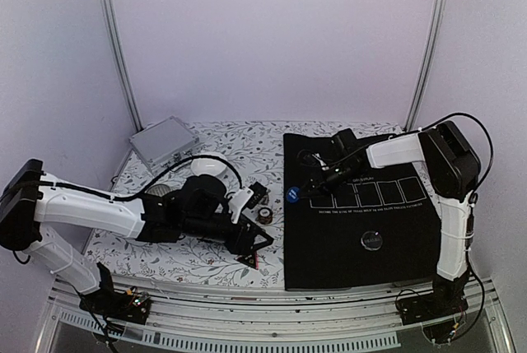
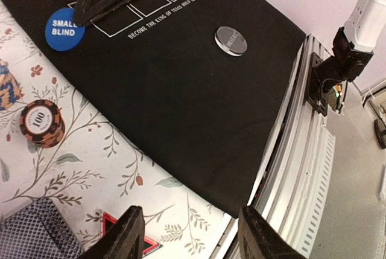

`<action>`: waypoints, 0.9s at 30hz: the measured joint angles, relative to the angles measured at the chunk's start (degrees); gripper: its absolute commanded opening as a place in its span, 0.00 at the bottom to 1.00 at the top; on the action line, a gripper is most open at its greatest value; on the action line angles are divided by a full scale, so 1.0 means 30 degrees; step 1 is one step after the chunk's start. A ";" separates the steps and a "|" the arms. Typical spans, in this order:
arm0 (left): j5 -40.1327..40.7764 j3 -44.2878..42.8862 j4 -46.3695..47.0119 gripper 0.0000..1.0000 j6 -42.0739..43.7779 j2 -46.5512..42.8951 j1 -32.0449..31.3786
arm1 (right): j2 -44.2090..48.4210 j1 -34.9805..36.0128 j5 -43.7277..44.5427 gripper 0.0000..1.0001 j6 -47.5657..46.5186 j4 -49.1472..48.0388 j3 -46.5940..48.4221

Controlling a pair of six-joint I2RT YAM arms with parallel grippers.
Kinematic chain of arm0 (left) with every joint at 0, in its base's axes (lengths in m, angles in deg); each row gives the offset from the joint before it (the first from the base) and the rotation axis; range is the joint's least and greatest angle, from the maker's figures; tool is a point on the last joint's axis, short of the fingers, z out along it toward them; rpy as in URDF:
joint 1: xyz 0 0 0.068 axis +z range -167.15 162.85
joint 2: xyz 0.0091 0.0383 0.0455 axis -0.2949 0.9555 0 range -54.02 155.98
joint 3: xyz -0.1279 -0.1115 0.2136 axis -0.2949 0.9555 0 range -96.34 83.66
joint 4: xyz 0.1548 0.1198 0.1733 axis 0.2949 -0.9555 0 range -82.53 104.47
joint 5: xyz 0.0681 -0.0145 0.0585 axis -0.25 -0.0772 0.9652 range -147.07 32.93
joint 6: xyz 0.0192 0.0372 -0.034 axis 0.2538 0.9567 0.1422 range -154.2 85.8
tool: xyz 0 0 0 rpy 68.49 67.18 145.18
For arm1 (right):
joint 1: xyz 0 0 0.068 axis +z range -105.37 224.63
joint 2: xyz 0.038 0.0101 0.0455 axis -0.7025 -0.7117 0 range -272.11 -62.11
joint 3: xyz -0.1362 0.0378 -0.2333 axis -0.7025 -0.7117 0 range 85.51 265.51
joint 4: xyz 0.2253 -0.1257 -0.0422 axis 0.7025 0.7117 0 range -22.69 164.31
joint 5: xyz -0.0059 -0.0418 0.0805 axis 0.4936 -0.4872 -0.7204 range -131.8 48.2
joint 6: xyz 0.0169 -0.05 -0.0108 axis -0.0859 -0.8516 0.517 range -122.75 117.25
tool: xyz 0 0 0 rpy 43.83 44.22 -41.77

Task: Distribute texas hold em gaming equipment
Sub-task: Place the small blind button in the small blind area, then pick up the pile of poker chips from the pile of poker chips.

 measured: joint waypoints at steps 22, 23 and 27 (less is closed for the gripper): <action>0.3359 0.0685 -0.3177 0.67 -0.0860 -0.3169 0.1173 | -0.0284 -0.0109 0.5085 0.53 -0.2055 0.4051 0.2149; 0.3650 0.0685 -0.3439 0.74 -0.0933 -0.3359 0.1297 | 0.0029 -0.0087 0.5464 0.55 -0.2200 0.4306 0.2244; 0.4809 0.0277 -0.5064 0.98 -0.1122 -0.3665 0.1851 | 0.1450 0.0117 0.6674 0.63 -0.2718 0.5078 0.2455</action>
